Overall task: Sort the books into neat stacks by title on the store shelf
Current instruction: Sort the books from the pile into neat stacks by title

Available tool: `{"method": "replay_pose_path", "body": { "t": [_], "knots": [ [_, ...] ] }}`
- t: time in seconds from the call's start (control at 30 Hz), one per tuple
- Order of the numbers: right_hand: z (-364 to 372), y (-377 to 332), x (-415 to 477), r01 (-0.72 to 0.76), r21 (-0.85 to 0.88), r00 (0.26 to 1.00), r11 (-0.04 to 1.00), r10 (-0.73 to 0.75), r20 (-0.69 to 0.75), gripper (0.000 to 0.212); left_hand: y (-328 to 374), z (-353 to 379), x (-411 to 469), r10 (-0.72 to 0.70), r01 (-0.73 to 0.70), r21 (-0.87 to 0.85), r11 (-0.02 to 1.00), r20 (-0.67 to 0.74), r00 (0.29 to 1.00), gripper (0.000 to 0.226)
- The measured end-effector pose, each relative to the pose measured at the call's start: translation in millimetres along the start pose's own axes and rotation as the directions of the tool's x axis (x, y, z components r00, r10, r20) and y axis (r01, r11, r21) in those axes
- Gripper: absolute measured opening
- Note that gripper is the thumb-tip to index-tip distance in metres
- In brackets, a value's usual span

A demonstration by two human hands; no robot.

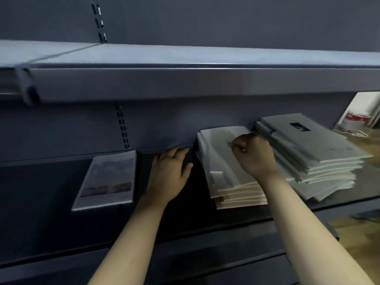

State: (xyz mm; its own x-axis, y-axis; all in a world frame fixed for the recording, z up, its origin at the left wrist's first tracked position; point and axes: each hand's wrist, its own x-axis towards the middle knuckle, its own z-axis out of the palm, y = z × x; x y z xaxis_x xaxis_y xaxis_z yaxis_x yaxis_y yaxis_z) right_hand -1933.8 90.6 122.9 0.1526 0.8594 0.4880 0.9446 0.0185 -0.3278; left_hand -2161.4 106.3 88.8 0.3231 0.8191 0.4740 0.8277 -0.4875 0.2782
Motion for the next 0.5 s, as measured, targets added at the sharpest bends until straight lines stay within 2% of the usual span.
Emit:
{"method": "replay_pose_path", "body": {
  "t": [0.17,0.3,0.5],
  "knots": [
    [-21,63,-3,-0.074,-0.083,0.984,0.994,0.086,0.157,0.029,58,22,11,-0.006,0.006,-0.030,1.000,0.019,1.000,0.044],
    [-31,99,-7,-0.114,-0.054,0.924,0.992,0.126,0.362,0.045,101,41,10,-0.064,0.065,-0.031,0.997,0.055,0.996,0.045],
    [-27,100,-7,-0.258,-0.021,0.883,0.966,0.245,0.401,0.061,106,38,6,-0.102,0.105,-0.024,0.994,0.095,0.990,0.049]
  ]
}}
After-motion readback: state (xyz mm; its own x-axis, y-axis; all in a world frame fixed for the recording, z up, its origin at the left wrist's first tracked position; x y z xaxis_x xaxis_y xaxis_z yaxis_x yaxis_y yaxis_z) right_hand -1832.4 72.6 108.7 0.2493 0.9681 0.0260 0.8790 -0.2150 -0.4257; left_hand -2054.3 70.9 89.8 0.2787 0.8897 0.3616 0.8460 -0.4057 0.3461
